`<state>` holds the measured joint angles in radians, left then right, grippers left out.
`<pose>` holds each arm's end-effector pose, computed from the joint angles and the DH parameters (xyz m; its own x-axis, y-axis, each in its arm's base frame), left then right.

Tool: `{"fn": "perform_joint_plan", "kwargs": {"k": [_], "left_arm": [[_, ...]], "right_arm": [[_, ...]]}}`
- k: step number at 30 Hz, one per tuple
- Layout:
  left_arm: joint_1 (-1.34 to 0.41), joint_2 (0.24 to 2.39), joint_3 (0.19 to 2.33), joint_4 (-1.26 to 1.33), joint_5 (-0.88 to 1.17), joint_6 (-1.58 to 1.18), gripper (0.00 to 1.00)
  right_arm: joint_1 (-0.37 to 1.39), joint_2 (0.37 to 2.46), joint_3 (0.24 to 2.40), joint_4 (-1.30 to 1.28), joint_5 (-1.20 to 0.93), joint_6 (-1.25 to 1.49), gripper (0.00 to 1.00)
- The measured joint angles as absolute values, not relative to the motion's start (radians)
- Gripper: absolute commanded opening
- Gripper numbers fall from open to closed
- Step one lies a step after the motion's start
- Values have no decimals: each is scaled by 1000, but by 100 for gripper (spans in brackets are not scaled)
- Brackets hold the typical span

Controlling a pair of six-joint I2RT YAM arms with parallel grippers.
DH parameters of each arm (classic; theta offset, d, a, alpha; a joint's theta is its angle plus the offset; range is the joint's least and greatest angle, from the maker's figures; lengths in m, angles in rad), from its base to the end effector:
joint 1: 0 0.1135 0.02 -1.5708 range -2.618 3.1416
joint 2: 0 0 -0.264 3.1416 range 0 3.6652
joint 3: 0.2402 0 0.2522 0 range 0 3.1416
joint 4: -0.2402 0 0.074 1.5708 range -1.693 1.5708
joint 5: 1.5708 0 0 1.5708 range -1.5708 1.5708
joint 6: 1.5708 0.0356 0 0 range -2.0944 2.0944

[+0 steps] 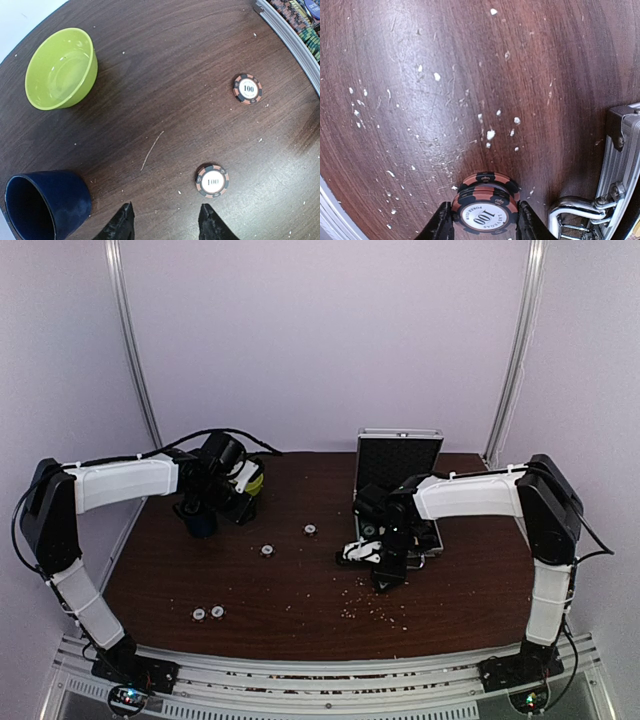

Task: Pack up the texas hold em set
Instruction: Place the poker chip on the poker chips pile, then pick up the poker chip from the pile of poker chips.

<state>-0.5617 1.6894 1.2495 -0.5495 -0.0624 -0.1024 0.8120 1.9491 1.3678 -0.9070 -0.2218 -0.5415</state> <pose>0.3047 -0.1891 0.2341 -0.7550 0.3546 -0.5516 0.4277 0.9039 -0.0043 0.2449 0.2696 0.1661 -0.2163 -0.9589 -0.1836 -0.9707 0.1912 0.1454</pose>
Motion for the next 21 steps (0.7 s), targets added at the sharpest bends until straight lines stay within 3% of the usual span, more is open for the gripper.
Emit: {"fn": "perform_joint_plan", "kwargs": {"k": [12,21], "left_arm": [[-562,1690,1250,-550,-56,-102,44],[-562,1690,1250,-550,-48,-101,44]], "right_arm": [[812,1960,1367,-885,-221,-534,56],[812,1971,1357,-878,-212,-527,55]]}}
